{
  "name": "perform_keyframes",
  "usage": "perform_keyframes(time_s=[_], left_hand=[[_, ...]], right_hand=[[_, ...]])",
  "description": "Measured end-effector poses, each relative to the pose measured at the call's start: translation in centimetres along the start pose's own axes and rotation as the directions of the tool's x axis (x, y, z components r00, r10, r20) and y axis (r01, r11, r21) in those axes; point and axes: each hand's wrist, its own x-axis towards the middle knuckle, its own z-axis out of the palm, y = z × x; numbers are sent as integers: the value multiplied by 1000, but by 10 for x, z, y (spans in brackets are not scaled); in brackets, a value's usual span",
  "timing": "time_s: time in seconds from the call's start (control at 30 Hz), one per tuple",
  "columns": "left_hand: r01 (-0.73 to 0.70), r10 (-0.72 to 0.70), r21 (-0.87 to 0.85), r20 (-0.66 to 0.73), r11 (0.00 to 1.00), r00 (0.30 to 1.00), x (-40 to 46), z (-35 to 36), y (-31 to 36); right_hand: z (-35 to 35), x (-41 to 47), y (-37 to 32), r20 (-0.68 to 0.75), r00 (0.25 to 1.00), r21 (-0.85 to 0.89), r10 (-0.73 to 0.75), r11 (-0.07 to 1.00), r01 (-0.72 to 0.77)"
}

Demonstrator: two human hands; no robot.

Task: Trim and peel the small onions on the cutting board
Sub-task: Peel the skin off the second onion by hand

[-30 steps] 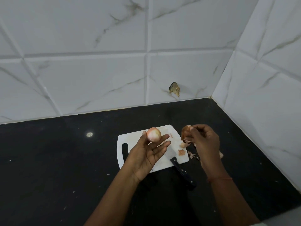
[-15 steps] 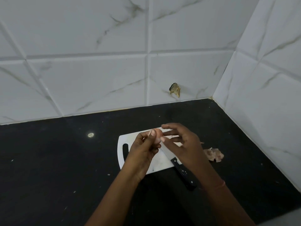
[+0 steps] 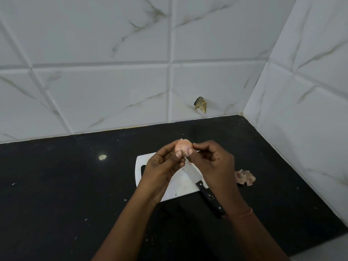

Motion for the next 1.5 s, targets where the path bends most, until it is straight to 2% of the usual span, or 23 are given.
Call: perform_keyframes(time_s=[0.27,0.63,0.8,1.1,1.3,1.5], left_hand=[[17,-17,-16,-26,1000,1000,-3,1,1],[49,-51,-64,-34,997,998,-2,4,0],[35,-40,-94,-48,995,998,-1,4,1],[4,-11,-93,-74,996,997,-3,4,2],[-11,4,-73,-89,997,996,-4,3,1],[-24,18,-69,-89,997,996,-5,4,3]], right_hand=[[0,-3,1,-18,998,-41,-54,998,53],[-1,-1,-5,-42,998,-31,42,999,-44],[0,-1,-7,21,996,-4,86,996,-86],[1,-2,-9,-12,999,-119,-53,992,51],[1,0,-11,8,996,-166,-93,982,93],[2,-2,-16,41,998,-79,-47,996,50]])
